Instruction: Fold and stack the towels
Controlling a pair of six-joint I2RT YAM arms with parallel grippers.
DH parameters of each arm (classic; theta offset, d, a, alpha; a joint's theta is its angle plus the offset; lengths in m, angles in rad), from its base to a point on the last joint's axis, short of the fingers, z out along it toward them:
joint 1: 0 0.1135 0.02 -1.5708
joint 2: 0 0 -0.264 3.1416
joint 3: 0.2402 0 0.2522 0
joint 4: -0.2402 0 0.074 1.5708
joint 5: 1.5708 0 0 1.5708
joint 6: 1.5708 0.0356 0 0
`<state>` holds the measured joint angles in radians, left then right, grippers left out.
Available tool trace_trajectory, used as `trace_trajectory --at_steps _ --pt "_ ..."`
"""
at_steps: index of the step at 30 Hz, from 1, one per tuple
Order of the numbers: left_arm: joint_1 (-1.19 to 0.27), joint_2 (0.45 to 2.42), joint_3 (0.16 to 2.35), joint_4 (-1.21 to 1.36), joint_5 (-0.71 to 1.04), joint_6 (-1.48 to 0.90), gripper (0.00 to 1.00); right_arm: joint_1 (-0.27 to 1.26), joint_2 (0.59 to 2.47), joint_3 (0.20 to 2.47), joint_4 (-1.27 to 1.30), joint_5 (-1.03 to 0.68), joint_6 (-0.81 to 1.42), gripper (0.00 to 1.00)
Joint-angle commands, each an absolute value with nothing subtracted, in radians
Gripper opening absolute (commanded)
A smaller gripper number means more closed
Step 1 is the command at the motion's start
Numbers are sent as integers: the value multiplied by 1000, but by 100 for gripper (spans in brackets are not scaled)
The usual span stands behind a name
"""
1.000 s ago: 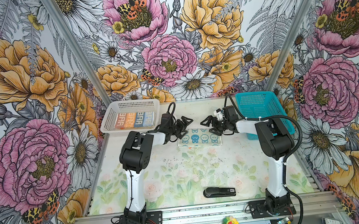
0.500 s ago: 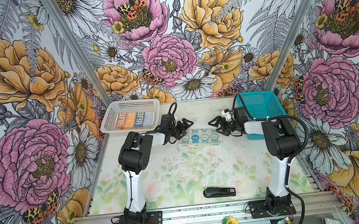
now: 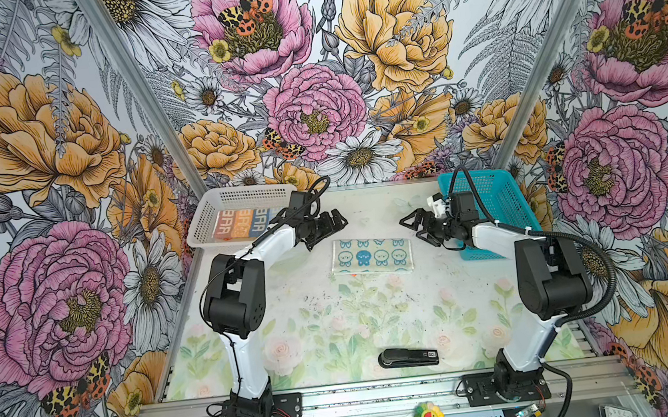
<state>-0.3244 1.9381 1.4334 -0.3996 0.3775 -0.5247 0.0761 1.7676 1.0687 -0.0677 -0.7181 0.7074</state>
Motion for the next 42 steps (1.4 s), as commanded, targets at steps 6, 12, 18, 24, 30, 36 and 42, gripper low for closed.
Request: trace_trajectory --at_steps 6,12,18,24,30,36,42 --pt "-354 1967 1355 -522 411 -446 99 93 1729 957 -135 -669 632 99" --pt "-368 1985 1370 -528 427 -455 98 133 1733 932 -174 -614 596 99" --pt "-388 2018 1402 -591 415 -440 93 185 1759 924 -173 -579 599 99" --pt "-399 2047 1412 -635 391 -427 92 227 1783 933 -172 -564 617 99" --pt "-418 2063 1423 -639 372 -426 80 265 1796 951 -170 -550 636 99" --pt "-442 2074 1445 -637 330 -416 52 290 1814 968 -167 -548 650 99" --pt "-443 2082 1460 -637 312 -416 29 296 1816 968 -168 -548 650 99"
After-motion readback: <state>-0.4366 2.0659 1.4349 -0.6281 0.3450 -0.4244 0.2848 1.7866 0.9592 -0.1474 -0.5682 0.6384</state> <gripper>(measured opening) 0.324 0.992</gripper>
